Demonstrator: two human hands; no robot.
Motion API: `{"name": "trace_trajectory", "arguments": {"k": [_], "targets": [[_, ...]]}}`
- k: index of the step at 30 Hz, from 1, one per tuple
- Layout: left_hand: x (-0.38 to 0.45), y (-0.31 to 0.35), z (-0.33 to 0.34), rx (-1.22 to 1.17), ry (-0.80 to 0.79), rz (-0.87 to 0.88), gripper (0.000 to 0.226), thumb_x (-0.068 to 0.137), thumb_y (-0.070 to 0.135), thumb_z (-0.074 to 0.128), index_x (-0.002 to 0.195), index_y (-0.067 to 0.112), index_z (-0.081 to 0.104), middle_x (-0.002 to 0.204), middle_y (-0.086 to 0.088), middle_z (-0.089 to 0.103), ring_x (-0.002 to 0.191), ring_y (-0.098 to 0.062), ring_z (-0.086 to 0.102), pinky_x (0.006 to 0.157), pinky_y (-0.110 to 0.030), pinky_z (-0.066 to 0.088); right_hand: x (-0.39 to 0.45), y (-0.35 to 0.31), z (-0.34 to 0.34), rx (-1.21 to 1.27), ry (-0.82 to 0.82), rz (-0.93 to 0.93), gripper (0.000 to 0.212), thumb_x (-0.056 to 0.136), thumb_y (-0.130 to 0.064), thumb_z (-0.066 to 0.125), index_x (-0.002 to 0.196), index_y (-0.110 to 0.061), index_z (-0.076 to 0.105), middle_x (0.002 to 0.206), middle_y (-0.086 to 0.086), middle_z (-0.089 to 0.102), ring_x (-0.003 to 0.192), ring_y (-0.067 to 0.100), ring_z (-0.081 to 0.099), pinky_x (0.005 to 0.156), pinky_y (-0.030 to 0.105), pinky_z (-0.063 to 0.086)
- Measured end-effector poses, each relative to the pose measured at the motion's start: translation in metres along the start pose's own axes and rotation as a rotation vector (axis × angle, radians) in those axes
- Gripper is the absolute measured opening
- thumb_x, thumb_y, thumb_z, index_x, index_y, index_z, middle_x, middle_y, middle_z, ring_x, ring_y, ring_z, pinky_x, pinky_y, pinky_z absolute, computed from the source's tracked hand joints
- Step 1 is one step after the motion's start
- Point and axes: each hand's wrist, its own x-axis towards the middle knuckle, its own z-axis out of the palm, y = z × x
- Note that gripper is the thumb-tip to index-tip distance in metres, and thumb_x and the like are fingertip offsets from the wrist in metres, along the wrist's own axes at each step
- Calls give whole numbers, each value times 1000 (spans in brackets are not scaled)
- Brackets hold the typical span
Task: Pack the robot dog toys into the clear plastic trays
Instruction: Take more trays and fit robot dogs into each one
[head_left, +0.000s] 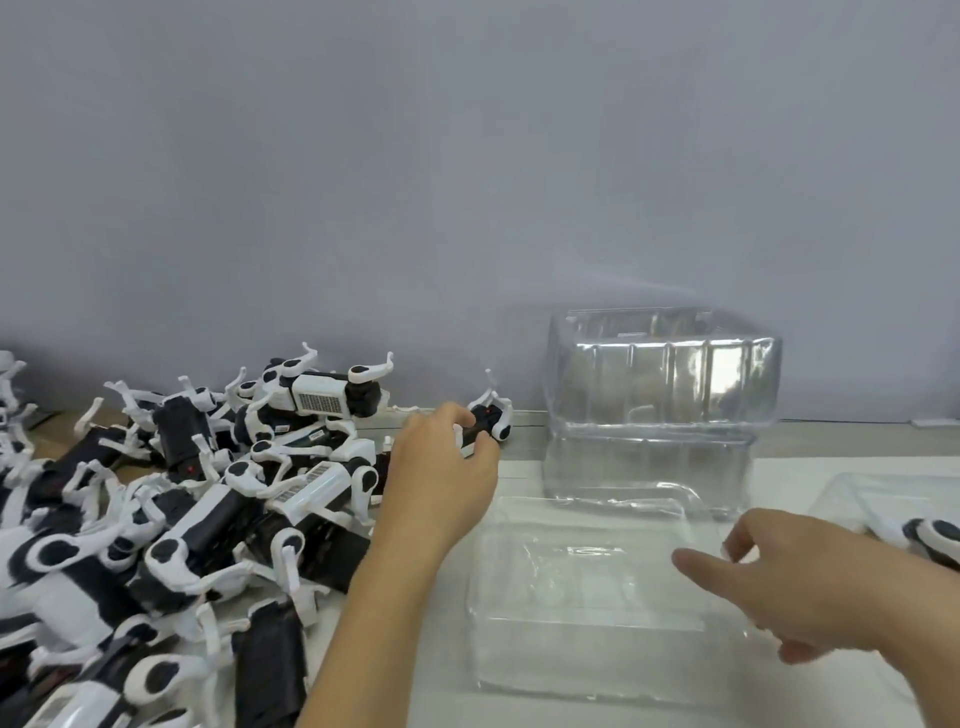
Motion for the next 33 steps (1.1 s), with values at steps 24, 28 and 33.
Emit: {"name": "trace_trajectory", "arguments": {"k": [24,28,33], "targets": [[46,31,-46,-151,374,148,32,91,13,67,121,25,69,84,15,60,68,0,57,61,-2,41,4,-2,-2,153,237,-301,49,94,-57,50,137,-34,43,122,-9,55,97,8,52,67,20,39],[-1,37,-70,-405,471,212,21,93,18,66,109,30,71,87,9,67,71,6,60,62,-3,44,4,-20,2,312,411,-562,41,90,-47,62,126,-42,44,114,-16,54,103,1,52,83,22,40],[-45,35,-66,-741,330,96,18,95,15,62,106,27,71,90,7,76,84,-12,73,71,-26,60,-5,-54,25,529,526,-919,82,81,-26,79,124,-69,25,127,-30,38,114,-10,47,91,27,49]]}}
